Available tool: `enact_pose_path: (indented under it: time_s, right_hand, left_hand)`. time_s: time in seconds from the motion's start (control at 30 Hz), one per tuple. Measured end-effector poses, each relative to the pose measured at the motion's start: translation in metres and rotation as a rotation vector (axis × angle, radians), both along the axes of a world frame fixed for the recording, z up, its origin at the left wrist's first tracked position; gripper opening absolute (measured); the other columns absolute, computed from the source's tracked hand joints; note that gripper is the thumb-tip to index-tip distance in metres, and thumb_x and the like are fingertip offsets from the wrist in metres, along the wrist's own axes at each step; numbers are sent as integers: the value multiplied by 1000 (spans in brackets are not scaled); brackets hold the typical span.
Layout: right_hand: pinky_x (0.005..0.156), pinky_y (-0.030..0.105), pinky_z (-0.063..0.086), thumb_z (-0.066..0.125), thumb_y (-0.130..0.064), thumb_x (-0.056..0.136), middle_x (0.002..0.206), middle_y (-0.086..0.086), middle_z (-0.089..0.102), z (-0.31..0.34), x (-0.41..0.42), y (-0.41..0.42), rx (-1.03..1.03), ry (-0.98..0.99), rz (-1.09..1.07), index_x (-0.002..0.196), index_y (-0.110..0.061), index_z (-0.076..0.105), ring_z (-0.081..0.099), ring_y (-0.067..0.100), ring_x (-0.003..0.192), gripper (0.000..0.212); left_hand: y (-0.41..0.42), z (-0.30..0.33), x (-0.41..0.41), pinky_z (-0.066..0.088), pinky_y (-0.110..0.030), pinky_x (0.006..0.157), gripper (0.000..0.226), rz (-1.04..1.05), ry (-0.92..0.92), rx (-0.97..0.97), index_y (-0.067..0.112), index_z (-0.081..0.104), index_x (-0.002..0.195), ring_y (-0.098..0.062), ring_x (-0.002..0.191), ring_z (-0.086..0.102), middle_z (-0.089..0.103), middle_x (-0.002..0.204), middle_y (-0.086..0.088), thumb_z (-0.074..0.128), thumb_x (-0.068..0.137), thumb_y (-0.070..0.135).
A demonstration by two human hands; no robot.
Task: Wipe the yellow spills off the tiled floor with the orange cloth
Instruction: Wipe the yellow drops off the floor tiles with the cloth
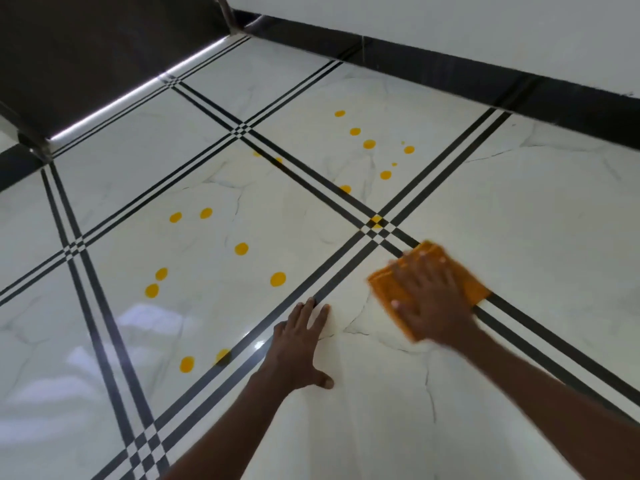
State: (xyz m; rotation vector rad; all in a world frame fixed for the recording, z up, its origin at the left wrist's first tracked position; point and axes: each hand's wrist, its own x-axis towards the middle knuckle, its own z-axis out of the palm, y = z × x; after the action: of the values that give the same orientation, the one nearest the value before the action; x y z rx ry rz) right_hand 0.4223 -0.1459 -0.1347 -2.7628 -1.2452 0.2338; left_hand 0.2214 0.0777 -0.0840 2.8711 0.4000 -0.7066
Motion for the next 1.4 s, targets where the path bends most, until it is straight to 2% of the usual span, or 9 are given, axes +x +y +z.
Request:
enact_pose_path:
  time_s: [0.2,0.4,0.63,0.77,0.9,1.03,1.17,1.27,1.4]
  right_hand:
    - [117,71,16,16,-69,88,162,21,33,10,98,64,-48,19,-286,159,-21,31,30,51,147,88]
    - [124,65,7,1,-74,87,172,10,1,15,11,111,-121,63,117,161,-35,-8,3,42,157,84]
    - [118,65,24,21,-61,98,165,16,32,2,33,-27,-53,-73,-148,160,-22,30,33,45,148,74]
    - [116,72,19,18,-67,92,162,25,32,9,88,17,-54,-18,-315,159,-18,30,30,54,145,84]
    - [119,70,18,2,-71,95,166,19,25,10,31,80,-17,14,-81,162,-23,22,25,49,151,85]
    - [124,63,9,13,-69,98,172,8,7,7,-14,66,2,35,163,163,-33,2,8,38,157,75]
    - [123,65,13,4,-69,95,168,15,22,4,50,82,9,-15,-142,163,-27,15,19,43,154,81]
    - [122,67,10,5,-70,90,169,19,17,14,47,112,-1,52,-267,163,-23,12,15,46,154,87]
    - [122,66,13,24,-71,96,169,16,19,15,-42,91,20,64,113,163,-25,14,18,43,155,83]
  left_hand:
    - [-6,-7,-4,10,-46,122,139,8,-38,26,27,-20,157,-26,153,-18,-26,165,-4,81,67,60]
    - [-1,11,2,12,-46,123,134,-2,40,-16,26,-15,158,-25,154,-16,-25,165,-3,83,70,51]
    - [-14,0,-8,5,-46,122,142,8,-12,31,23,-20,157,-28,152,-21,-29,163,-7,82,65,61]
    - [-19,4,-6,4,-46,122,141,19,3,65,21,-20,157,-31,152,-20,-29,163,-9,83,67,57]
    - [-16,7,-5,1,-45,124,141,26,33,17,23,-22,156,-28,151,-24,-32,162,-7,82,67,58]
    - [-13,6,-8,-2,-45,125,139,21,35,-9,23,-22,155,-27,151,-26,-32,162,-7,80,69,59]
    - [-14,4,-8,-1,-45,125,138,6,59,-9,22,-21,156,-27,151,-24,-31,162,-7,81,70,57]
    - [-2,18,1,12,-45,124,129,-27,114,-38,23,-10,159,-25,154,-13,-21,166,-4,81,73,53]
    - [27,50,24,28,-37,119,89,-13,247,-110,20,29,157,-23,149,28,24,165,-5,72,84,49]
